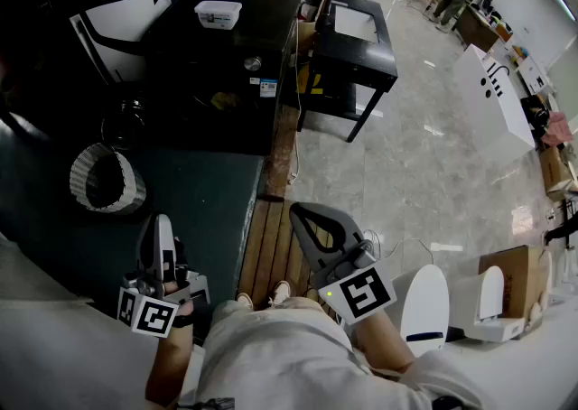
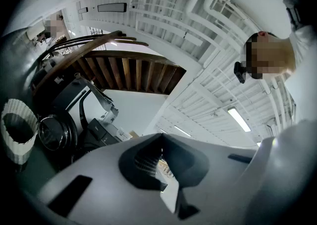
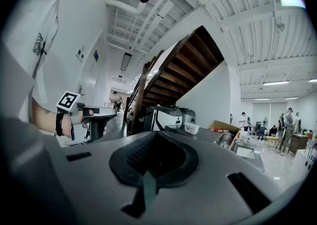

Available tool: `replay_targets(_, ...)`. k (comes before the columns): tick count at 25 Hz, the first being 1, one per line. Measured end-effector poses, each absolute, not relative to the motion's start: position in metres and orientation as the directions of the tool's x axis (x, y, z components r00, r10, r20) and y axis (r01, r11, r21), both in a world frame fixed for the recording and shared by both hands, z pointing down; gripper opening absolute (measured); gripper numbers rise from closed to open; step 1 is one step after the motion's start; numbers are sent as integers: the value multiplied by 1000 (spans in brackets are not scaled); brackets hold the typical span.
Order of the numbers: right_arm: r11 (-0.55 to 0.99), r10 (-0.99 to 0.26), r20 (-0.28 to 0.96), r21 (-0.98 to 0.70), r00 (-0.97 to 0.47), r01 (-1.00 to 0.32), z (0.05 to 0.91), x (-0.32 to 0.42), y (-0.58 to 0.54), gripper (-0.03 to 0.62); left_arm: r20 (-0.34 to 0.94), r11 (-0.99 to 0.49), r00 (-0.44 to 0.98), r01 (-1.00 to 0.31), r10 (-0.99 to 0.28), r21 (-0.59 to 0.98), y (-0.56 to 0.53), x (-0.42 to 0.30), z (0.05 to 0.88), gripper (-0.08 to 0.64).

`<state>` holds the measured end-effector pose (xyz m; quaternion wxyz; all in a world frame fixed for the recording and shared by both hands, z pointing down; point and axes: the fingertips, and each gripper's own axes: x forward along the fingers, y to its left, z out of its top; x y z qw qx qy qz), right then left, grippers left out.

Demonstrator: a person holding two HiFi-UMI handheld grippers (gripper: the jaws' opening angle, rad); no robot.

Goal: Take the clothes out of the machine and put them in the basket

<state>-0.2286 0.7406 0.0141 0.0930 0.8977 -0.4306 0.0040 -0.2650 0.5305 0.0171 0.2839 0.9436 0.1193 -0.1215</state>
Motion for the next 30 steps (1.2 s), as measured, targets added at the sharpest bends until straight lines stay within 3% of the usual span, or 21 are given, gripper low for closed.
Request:
replay_targets(9,-585,-805,66,76,590,-807,12,-221,722,25,-299,-817,944,281,140,503,514,-262,13,12)
replay_targets(11,-557,-820,99,92,564,-825,17,-219,714,148,-297,-818,945,275,135,505,510,-261,14,12)
replay_targets(15,-538,-827,106,130,551,-833,17,-216,708,230,-294,-818,948,267,126,510,507,-260,15,12)
replay_targets(18,-535,-829,95,148,551,-832,17,-212,709,376,-294,-816,947,268,127,512,509,-257,16,13)
replay_targets(22,-548,-827,66,130,558,-827,13,-204,715,475,-293,-817,948,268,127,510,513,-251,16,12)
replay_targets(24,-547,-826,75,130,559,-827,14,-200,721,502,-295,-819,947,267,126,508,517,-247,15,12)
replay_targets(30,-517,-838,110,157,535,-842,29,-186,737,503,-286,-833,951,249,114,494,537,-237,15,12)
